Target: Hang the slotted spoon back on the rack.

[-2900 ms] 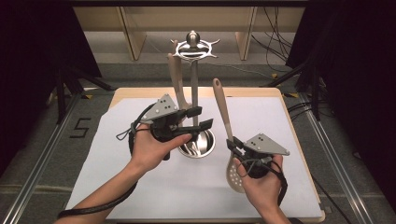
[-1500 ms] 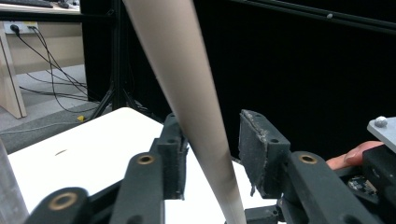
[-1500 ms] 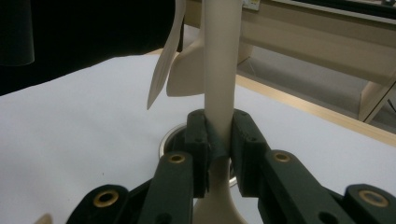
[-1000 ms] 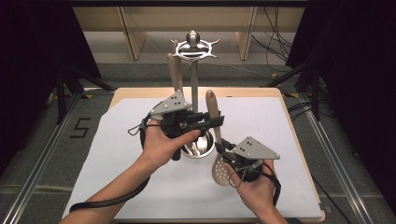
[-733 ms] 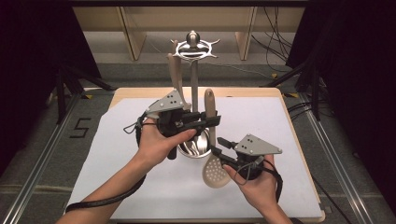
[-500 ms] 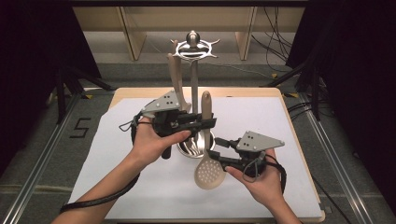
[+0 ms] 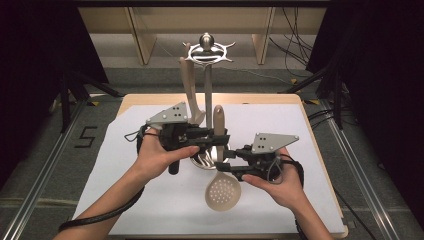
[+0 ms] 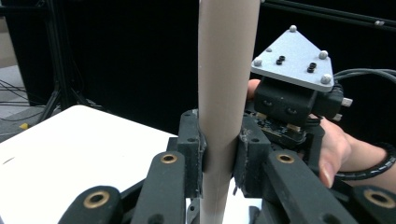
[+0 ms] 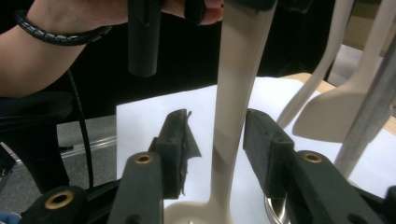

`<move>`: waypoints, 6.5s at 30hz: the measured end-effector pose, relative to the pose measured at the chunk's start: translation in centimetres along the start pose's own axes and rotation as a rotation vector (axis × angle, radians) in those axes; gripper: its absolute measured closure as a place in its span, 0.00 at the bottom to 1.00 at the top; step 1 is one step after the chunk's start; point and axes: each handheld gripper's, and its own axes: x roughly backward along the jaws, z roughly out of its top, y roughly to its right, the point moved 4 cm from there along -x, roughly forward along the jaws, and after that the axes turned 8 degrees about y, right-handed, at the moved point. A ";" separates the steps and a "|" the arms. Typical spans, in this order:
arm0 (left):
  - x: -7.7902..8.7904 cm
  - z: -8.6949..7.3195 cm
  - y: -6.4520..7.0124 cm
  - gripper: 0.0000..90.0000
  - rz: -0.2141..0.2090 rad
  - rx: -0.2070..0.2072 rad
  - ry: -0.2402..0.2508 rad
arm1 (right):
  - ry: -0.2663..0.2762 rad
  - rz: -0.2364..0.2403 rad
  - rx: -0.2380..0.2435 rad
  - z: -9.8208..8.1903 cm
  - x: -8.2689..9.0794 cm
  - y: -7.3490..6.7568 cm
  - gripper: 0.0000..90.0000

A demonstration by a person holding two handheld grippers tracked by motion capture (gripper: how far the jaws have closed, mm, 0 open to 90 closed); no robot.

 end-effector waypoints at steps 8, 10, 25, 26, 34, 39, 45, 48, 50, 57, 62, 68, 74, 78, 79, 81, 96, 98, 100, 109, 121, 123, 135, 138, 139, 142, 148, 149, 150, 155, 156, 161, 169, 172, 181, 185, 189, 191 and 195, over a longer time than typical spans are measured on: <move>0.0 0.0 0.3 0.83 -0.028 0.009 -0.005 | 0.021 0.019 0.005 0.6 -0.3 -0.2 0.79; 0.1 0.0 0.3 0.83 -0.046 0.009 -0.010 | 0.022 0.016 -0.009 0.6 -0.2 -0.3 0.82; 0.7 0.2 -0.1 0.64 0.045 -0.060 0.096 | 0.030 -0.137 -0.068 1.3 -0.3 -0.6 0.87; 0.8 0.2 -0.1 0.64 0.045 -0.057 0.101 | 0.036 -0.141 -0.101 1.3 -0.5 -0.8 0.87; 0.9 -0.6 -0.1 0.68 0.042 -0.050 0.088 | 0.036 -0.171 -0.123 1.2 -0.9 -0.9 0.87; 0.8 -0.7 -0.1 0.74 0.033 -0.040 0.085 | 0.031 -0.173 -0.125 1.2 -1.0 -1.0 0.87; 0.8 -0.8 -0.2 0.78 0.026 -0.027 0.085 | 0.037 -0.166 -0.121 1.1 -1.1 -1.0 0.87; 0.7 -0.9 -0.2 0.82 0.011 -0.014 0.088 | 0.034 -0.170 -0.126 1.0 -1.2 -1.1 0.87; 0.8 -0.9 -0.2 0.82 0.003 -0.004 0.091 | 0.038 -0.165 -0.123 1.1 -1.2 -1.1 0.87; 1.5 -0.5 -0.3 0.83 -0.003 -0.033 0.076 | 0.033 -0.155 -0.094 1.1 -1.5 -1.0 0.76; 1.8 0.0 -0.8 0.83 0.019 -0.055 0.068 | 0.026 -0.188 -0.078 0.9 -0.9 -0.8 0.69; 2.0 0.2 -1.3 0.83 0.034 -0.063 0.066 | 0.034 -0.226 -0.051 0.6 -0.2 -0.2 0.66; 2.4 0.5 -1.7 0.83 0.048 -0.068 0.070 | 0.013 -0.247 -0.083 0.1 0.1 -0.2 0.64; 2.5 0.7 -1.9 0.83 0.058 -0.065 0.079 | 0.001 -0.286 -0.084 -0.2 0.4 0.0 0.63; 2.6 0.8 -2.0 0.83 0.063 -0.071 0.078 | -0.004 -0.291 -0.081 -0.4 0.6 0.2 0.63; 2.7 0.8 -2.1 0.83 0.067 -0.075 0.079 | 0.002 -0.308 -0.063 -0.5 0.8 0.4 0.62; 2.7 1.6 -2.4 0.83 0.077 -0.083 0.078 | -0.014 -0.349 -0.096 -1.4 1.6 0.9 0.60; 2.7 1.6 -2.4 0.83 0.080 -0.082 0.075 | -0.012 -0.337 -0.108 -1.5 1.6 0.9 0.60; 2.6 1.7 -2.6 0.83 0.081 -0.085 0.073 | -0.012 -0.347 -0.112 -1.6 1.7 0.9 0.60; 2.6 1.9 -2.8 0.83 0.087 -0.082 0.066 | -0.007 -0.372 -0.105 -1.7 2.0 1.2 0.59; 2.6 2.3 -3.4 0.83 0.099 -0.082 0.059 | 0.001 -0.371 -0.135 -1.8 1.9 1.3 0.58; 2.5 2.4 -3.4 0.83 0.102 -0.081 0.060 | -0.009 -0.361 -0.136 -1.8 2.0 1.3 0.58; 2.5 2.9 -3.8 0.83 0.111 -0.088 0.060 | 0.003 -0.373 -0.150 -1.8 2.1 1.5 0.58; 2.5 3.0 -3.9 0.83 0.115 -0.096 0.060 | 0.001 -0.385 -0.137 -1.8 2.2 1.5 0.58; 2.6 3.1 -3.9 0.83 0.116 -0.099 0.060 | 0.001 -0.384 -0.142 -1.8 2.1 1.5 0.58; 2.7 3.1 -4.1 0.83 0.124 -0.100 0.059 | -0.001 -0.383 -0.153 -1.9 2.1 1.4 0.58; 2.8 3.3 -4.3 0.83 0.129 -0.101 0.056 | 0.005 -0.384 -0.140 -1.8 2.1 1.6 0.58; 2.8 3.3 -4.4 0.83 0.129 -0.102 0.056 | 0.007 -0.382 -0.140 -1.8 2.1 1.6 0.58; 2.8 3.3 -4.4 0.83 0.131 -0.101 0.056 | 0.013 -0.380 -0.141 -1.8 2.1 1.6 0.58; 2.7 3.3 -4.6 0.83 0.135 -0.099 0.052 | 0.012 -0.388 -0.143 -1.8 2.1 1.6 0.58; 2.7 3.3 -4.7 0.83 0.134 -0.102 0.049 | 0.011 -0.387 -0.142 -1.8 2.1 1.6 0.58; 2.6 3.4 -4.9 0.83 0.134 -0.100 0.051 | 0.017 -0.382 -0.137 -1.7 2.2 1.6 0.58; 2.2 3.4 -5.1 0.83 0.129 -0.104 0.040 | 0.023 -0.381 -0.132 -1.8 2.2 1.8 0.58; 2.2 3.5 -5.2 0.83 0.130 -0.103 0.041 | 0.013 -0.385 -0.170 -1.8 2.3 1.6 0.58; 2.2 4.3 -5.8 0.83 0.122 -0.187 0.034 | 0.030 -0.373 -0.160 -1.8 2.2 1.8 0.58; 2.1 4.4 -5.9 0.83 0.125 -0.171 0.031 | 0.031 -0.369 -0.158 -1.8 2.2 1.8 0.58; 2.1 4.5 -6.0 0.83 0.120 -0.163 0.029 | 0.030 -0.369 -0.171 -1.7 2.3 1.7 0.58; 2.0 4.5 -6.2 0.83 0.114 -0.171 0.024 | 0.030 -0.368 -0.169 -1.7 2.3 1.7 0.58; 1.9 4.6 -6.2 0.83 0.110 -0.163 0.025 | 0.030 -0.366 -0.172 -1.7 2.3 1.7 0.58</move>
